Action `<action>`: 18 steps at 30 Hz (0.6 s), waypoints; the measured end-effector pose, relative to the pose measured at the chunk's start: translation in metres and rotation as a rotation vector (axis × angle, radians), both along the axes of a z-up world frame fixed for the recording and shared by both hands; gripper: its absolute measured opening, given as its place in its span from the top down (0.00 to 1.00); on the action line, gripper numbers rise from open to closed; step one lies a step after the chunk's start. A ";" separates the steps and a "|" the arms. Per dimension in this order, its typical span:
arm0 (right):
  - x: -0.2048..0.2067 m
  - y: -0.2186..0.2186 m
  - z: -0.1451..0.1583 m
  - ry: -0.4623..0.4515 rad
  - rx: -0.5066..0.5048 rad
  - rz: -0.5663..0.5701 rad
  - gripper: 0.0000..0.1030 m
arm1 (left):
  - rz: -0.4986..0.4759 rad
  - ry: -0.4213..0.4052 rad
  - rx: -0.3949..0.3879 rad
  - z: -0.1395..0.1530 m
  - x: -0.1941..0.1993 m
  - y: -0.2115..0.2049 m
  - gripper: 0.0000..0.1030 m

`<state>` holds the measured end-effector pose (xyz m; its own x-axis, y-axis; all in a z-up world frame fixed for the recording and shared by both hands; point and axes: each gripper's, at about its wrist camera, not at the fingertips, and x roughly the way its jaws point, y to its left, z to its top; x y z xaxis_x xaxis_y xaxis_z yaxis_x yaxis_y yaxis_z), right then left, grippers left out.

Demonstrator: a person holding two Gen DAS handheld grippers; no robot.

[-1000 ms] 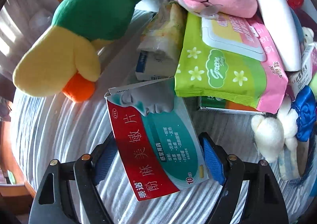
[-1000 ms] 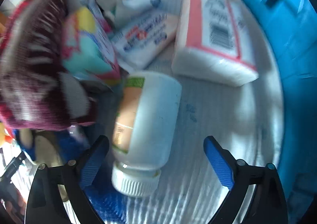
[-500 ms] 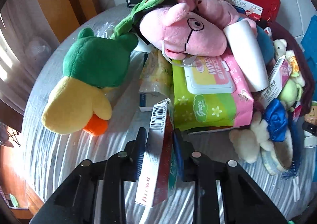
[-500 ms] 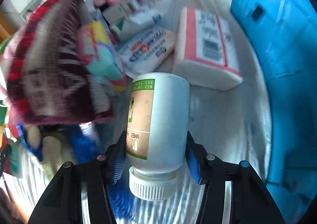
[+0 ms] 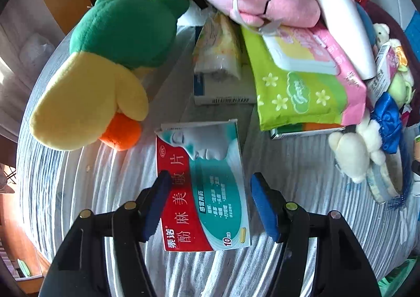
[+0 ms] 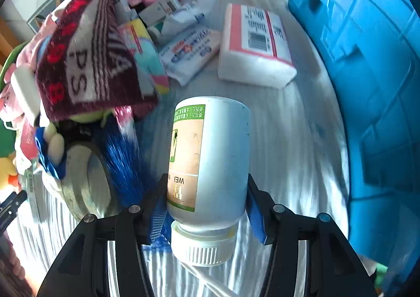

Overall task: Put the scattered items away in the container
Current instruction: 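Grasp the red-teal medicine box with the left tool while the right tool grasps the white pill bottle, then carry the medicine box and pill bottle into the blue crate and open both tools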

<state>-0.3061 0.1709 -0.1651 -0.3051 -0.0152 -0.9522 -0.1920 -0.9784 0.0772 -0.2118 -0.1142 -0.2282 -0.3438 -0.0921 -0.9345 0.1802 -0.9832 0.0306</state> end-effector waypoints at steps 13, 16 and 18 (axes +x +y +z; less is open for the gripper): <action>0.007 0.010 -0.009 -0.033 0.026 0.000 0.49 | -0.010 0.026 0.006 0.005 0.027 0.024 0.31; 0.012 0.007 0.005 0.004 0.034 0.006 0.49 | -0.024 0.081 -0.021 0.030 0.041 0.037 0.31; 0.016 0.003 0.021 0.043 0.051 0.015 0.49 | -0.026 0.133 -0.033 0.054 0.051 0.046 0.32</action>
